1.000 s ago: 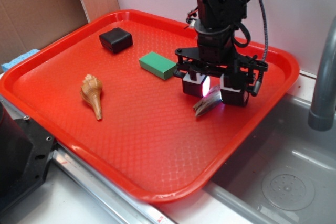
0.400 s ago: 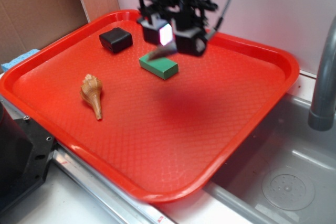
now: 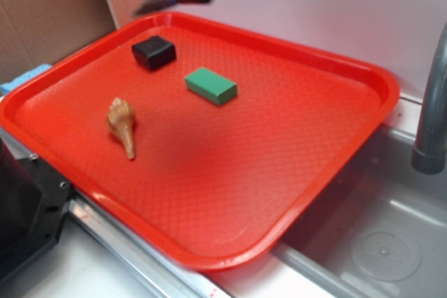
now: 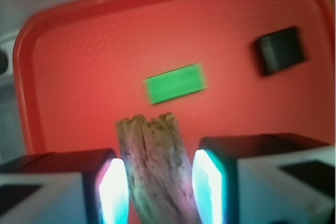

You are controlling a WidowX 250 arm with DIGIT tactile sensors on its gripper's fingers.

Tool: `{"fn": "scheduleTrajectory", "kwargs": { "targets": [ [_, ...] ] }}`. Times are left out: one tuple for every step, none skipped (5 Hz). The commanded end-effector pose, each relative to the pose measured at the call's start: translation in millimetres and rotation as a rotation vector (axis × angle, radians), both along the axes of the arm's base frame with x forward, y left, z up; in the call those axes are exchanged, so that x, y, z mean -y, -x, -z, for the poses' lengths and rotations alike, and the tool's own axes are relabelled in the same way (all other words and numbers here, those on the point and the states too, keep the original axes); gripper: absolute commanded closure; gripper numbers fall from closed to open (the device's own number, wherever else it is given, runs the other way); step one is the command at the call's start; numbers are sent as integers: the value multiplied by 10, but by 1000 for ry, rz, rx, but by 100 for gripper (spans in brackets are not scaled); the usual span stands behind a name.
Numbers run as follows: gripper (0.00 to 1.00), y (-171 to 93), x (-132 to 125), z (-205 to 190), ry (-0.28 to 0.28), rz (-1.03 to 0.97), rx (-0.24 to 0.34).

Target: Grab the wood chip.

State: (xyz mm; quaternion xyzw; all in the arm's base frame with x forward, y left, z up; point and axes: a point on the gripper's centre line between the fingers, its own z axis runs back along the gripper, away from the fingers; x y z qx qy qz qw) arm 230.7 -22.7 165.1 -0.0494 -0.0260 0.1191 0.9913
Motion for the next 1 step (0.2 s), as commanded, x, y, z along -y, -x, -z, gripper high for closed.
{"fn": "scheduleTrajectory", "kwargs": {
  "targets": [
    [100,45,-174,-168,-11,-67,41]
  ]
}}
